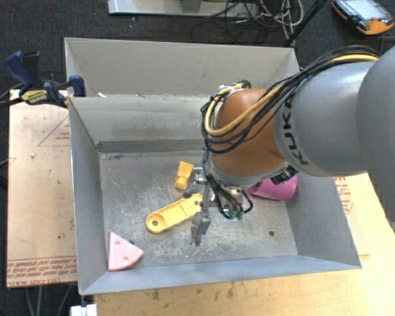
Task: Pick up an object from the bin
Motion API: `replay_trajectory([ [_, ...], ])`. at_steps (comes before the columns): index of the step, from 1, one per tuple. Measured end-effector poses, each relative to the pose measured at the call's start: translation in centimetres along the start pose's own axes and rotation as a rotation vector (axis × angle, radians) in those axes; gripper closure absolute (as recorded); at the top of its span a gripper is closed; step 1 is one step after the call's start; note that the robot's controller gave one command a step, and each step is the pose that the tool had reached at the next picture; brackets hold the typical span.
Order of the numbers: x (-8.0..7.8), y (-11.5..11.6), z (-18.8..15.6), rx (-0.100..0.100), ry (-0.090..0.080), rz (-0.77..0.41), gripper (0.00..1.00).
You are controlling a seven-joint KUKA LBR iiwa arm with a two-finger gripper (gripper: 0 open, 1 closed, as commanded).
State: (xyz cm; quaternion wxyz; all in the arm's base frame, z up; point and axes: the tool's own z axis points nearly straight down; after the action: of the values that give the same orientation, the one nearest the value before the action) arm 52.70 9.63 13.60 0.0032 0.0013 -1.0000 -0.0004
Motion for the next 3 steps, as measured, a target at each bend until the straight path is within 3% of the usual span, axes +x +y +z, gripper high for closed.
replay_trajectory([
  [2,-0.7,0.0,0.9,-0.002,-0.016,0.01,0.0],
  [3,-2.8,-0.1,6.0,-0.005,-0.021,0.099,1.0],
])
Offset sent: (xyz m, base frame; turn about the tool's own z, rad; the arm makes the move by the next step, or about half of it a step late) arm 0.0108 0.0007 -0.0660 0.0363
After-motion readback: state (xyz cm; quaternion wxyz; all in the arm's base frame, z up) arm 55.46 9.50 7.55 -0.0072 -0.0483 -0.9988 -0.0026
